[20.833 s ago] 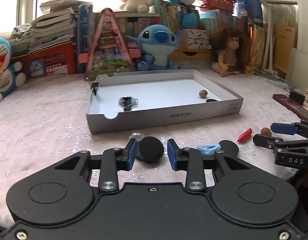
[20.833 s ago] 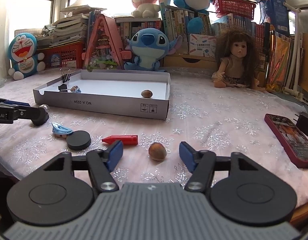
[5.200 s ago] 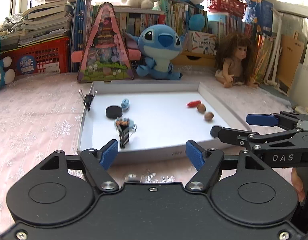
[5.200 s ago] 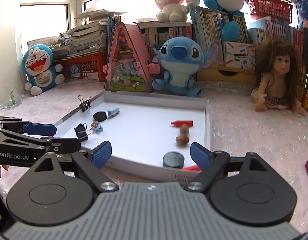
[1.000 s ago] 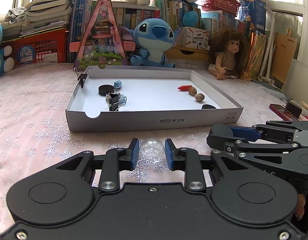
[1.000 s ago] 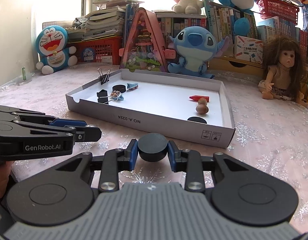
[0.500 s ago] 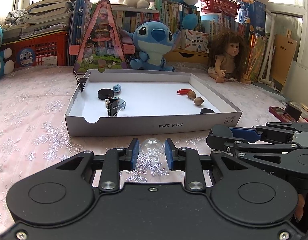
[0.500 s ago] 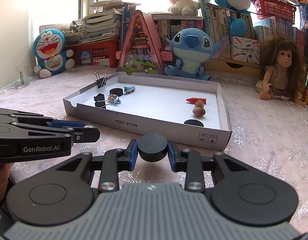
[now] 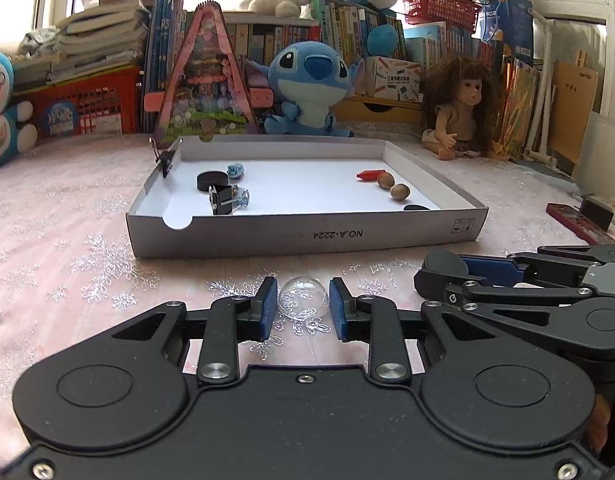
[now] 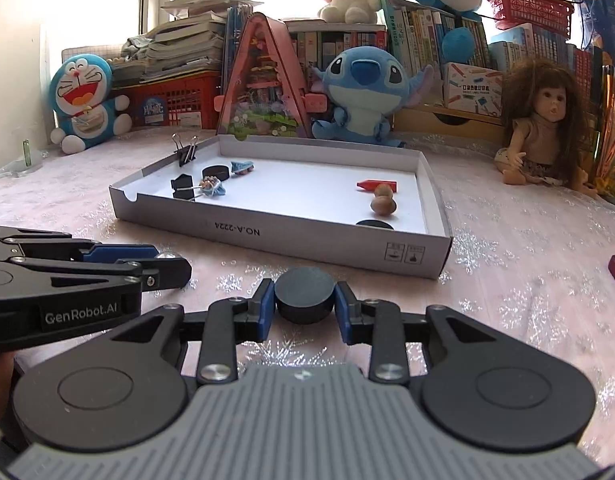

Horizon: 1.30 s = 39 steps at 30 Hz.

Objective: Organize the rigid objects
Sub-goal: 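Carry the dome with the left tool over the tray while the right tool carries the puck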

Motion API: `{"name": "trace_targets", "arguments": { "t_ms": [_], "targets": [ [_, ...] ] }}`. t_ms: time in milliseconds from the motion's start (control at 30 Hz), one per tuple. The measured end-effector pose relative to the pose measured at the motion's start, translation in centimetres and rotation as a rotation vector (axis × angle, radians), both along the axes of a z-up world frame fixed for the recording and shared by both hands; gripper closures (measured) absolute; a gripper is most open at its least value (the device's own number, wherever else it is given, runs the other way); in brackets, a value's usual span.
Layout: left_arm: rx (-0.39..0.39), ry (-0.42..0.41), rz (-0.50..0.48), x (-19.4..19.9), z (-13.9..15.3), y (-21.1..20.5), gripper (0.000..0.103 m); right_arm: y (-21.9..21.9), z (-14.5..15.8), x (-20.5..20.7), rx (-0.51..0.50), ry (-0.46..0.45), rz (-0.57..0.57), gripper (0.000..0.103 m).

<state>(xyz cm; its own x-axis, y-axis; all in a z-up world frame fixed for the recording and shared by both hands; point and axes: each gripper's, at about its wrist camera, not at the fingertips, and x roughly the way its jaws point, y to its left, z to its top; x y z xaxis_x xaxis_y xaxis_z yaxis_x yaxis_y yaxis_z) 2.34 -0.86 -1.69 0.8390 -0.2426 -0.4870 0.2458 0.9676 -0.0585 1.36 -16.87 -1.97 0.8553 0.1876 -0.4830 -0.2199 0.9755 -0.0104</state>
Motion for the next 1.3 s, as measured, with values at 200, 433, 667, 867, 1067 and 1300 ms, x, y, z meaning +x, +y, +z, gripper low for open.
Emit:
{"name": "trace_targets", "arguments": {
  "t_ms": [200, 433, 667, 867, 1067, 1300],
  "targets": [
    [0.032, -0.032, 0.027, -0.3, -0.2, -0.3, 0.064, 0.0, -0.4, -0.2, -0.003, -0.022, -0.030, 0.046],
    [0.039, -0.027, 0.044, 0.0, -0.8, -0.4, 0.061, -0.1, -0.9, -0.6, -0.007, -0.045, -0.090, 0.033],
    [0.036, -0.041, 0.044, -0.4, -1.1, -0.7, 0.070, 0.1, -1.4, -1.3, 0.018, -0.055, -0.112, 0.038],
    [0.016, -0.031, 0.030, -0.5, -0.9, -0.7, 0.077, 0.8, -1.0, -1.3, 0.020, -0.050, -0.069, 0.066],
    [-0.004, -0.030, 0.023, -0.7, -0.2, -0.4, 0.077, 0.9, -0.4, -1.3, 0.025, -0.050, -0.060, 0.067],
    [0.009, -0.029, 0.034, -0.5, 1.4, -0.4, 0.077, 0.6, 0.8, -1.3, 0.023, -0.067, -0.065, 0.067]
  ]
}}
